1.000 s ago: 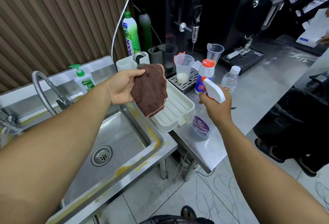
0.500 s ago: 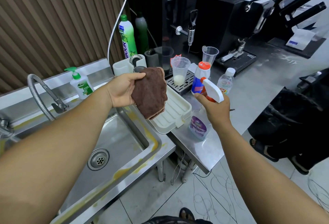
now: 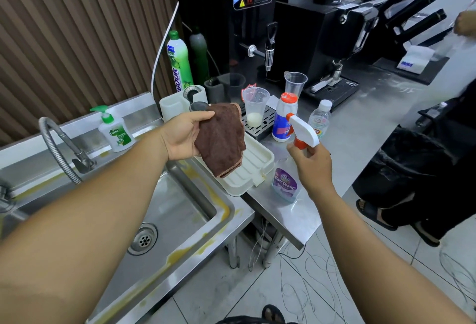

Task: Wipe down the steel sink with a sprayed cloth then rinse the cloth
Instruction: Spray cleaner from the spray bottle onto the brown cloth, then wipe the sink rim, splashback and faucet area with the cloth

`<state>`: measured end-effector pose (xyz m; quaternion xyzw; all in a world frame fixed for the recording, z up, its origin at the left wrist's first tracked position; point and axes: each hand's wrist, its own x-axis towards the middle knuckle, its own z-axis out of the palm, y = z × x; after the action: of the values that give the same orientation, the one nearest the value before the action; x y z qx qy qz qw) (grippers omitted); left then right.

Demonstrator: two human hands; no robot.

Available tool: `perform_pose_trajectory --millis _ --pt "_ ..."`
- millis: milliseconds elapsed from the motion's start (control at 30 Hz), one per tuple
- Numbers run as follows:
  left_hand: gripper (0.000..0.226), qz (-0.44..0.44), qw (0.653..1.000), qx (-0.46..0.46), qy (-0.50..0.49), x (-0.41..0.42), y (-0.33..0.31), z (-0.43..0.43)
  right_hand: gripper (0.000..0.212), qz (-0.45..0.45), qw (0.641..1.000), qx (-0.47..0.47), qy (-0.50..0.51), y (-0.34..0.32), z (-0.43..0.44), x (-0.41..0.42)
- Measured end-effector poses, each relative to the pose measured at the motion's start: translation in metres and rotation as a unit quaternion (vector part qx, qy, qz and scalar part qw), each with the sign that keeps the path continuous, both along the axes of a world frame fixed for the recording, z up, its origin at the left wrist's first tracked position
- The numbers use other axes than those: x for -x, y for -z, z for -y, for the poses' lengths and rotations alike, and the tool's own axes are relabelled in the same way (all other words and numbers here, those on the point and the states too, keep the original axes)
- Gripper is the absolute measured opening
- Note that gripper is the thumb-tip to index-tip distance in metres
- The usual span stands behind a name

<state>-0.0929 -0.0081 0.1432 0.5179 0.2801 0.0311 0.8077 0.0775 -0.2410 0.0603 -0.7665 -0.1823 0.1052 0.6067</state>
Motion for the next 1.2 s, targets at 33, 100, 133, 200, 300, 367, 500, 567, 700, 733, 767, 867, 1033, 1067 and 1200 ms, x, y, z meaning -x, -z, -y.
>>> perform_pose_trajectory --millis 33,100,133,200,300,367,500,567,700,733,767,867,1033,1067,1200 --pt "0.036 0.001 1.000 0.001 0.001 0.000 0.000 0.000 0.041 0.002 1.000 -0.005 0.002 0.000 0.002 0.002" --pt "0.036 0.001 1.000 0.000 0.003 0.000 0.001 0.000 0.040 0.004 1.000 -0.017 0.000 0.001 0.007 0.007" --pt "0.036 0.000 1.000 -0.001 0.004 -0.001 0.001 0.000 0.039 0.006 1.000 -0.023 -0.005 0.002 0.010 0.009" --pt "0.035 -0.003 1.000 -0.002 0.007 -0.001 0.002 0.000 0.042 0.009 0.999 -0.028 -0.013 0.005 0.017 0.014" --pt "0.035 -0.007 1.000 -0.004 0.012 -0.002 0.001 0.002 0.051 0.007 1.000 -0.021 -0.016 0.011 0.028 0.021" --pt "0.036 -0.012 1.000 -0.003 0.016 -0.003 0.002 0.003 0.055 0.008 1.000 -0.012 -0.016 0.013 0.034 0.027" --pt "0.037 -0.022 1.000 -0.007 0.020 -0.003 0.002 0.005 0.043 0.031 0.998 0.007 0.052 0.006 0.041 0.044" --pt "0.034 -0.026 0.999 -0.012 0.021 -0.003 0.001 0.007 0.019 0.062 0.989 -0.024 0.129 -0.003 0.040 0.056" --pt "0.035 -0.031 0.999 -0.026 0.034 -0.002 -0.002 0.010 0.011 0.118 0.985 -0.072 0.101 -0.027 0.023 0.068" --pt "0.037 -0.033 0.998 -0.031 0.044 -0.001 -0.003 0.011 0.009 0.116 0.988 -0.069 0.071 -0.035 0.014 0.068" --pt "0.038 -0.036 0.997 -0.036 0.055 0.000 -0.005 0.012 0.008 0.112 0.991 -0.059 0.033 -0.044 0.005 0.068" --pt "0.035 -0.044 0.992 -0.063 0.095 0.006 -0.014 0.016 0.048 0.037 0.990 -0.008 -0.133 -0.070 -0.025 0.065" --pt "0.035 -0.027 0.985 -0.122 0.118 0.032 -0.027 0.015 0.025 -0.030 0.953 0.001 -0.301 -0.086 -0.059 0.068" --pt "0.036 -0.028 0.984 -0.144 0.098 0.041 -0.029 0.014 0.025 -0.027 0.953 -0.015 -0.301 -0.086 -0.063 0.071" --pt "0.037 -0.028 0.977 -0.212 -0.005 0.079 -0.035 0.015 0.017 -0.049 0.945 -0.079 -0.314 -0.085 -0.083 0.089"
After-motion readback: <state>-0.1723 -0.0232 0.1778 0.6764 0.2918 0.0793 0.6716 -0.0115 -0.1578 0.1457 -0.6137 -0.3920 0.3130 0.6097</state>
